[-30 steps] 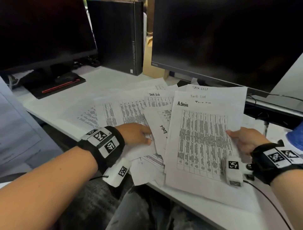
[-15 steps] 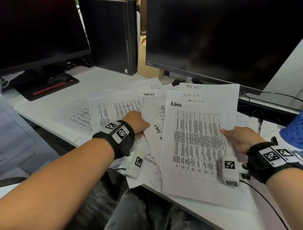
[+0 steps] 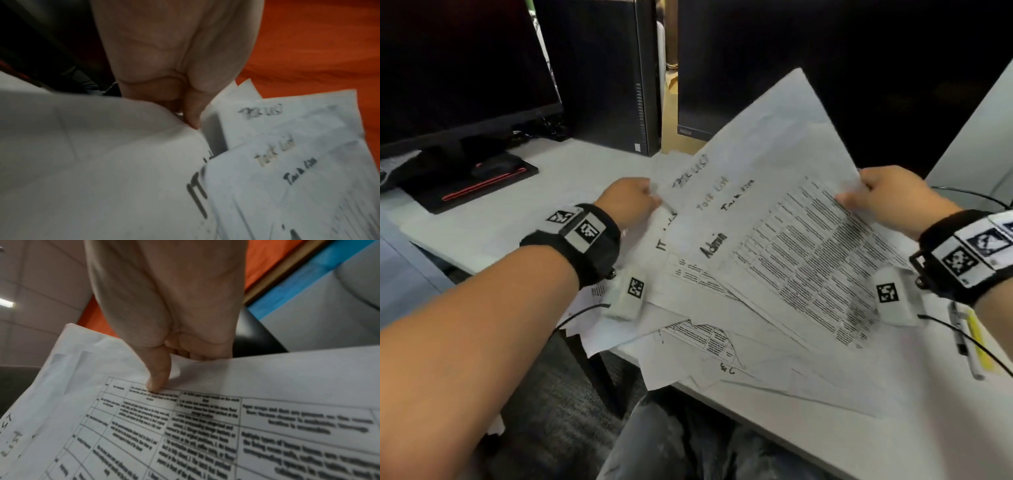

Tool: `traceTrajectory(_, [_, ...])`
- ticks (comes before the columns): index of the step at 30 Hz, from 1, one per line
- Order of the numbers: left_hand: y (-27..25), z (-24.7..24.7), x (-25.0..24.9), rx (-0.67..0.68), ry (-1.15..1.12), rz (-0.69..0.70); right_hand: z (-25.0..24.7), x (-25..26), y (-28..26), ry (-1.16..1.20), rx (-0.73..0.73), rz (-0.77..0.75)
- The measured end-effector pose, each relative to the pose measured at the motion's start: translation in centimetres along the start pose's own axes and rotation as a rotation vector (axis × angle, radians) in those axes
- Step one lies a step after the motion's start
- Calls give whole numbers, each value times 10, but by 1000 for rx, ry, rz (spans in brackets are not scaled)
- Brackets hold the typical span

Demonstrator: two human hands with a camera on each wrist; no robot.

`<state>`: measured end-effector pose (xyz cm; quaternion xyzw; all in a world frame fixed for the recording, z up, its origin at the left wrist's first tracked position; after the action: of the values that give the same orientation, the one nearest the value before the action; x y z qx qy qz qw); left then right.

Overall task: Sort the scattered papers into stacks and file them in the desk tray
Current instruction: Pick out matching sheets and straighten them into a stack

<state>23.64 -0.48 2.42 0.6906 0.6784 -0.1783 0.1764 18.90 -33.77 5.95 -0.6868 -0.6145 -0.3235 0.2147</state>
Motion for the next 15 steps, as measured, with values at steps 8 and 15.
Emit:
traceTrajectory(8, [-6, -13, -32, 16, -272, 138, 27, 21, -1, -119, 96, -29])
traceTrajectory(15, [-4, -4, 1, -95, -582, -67, -3, 6, -1, 90, -140, 77])
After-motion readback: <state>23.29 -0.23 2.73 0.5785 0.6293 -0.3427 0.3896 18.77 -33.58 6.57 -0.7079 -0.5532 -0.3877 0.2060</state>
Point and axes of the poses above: each hand's wrist, its own y-axis towards the middle knuckle, its own z-axis out of the palm, x = y × z, the point moved 4 cm from there along y, towards the middle knuckle, and after that the axes turned 13 degrees about y, right-handed, at the moved point
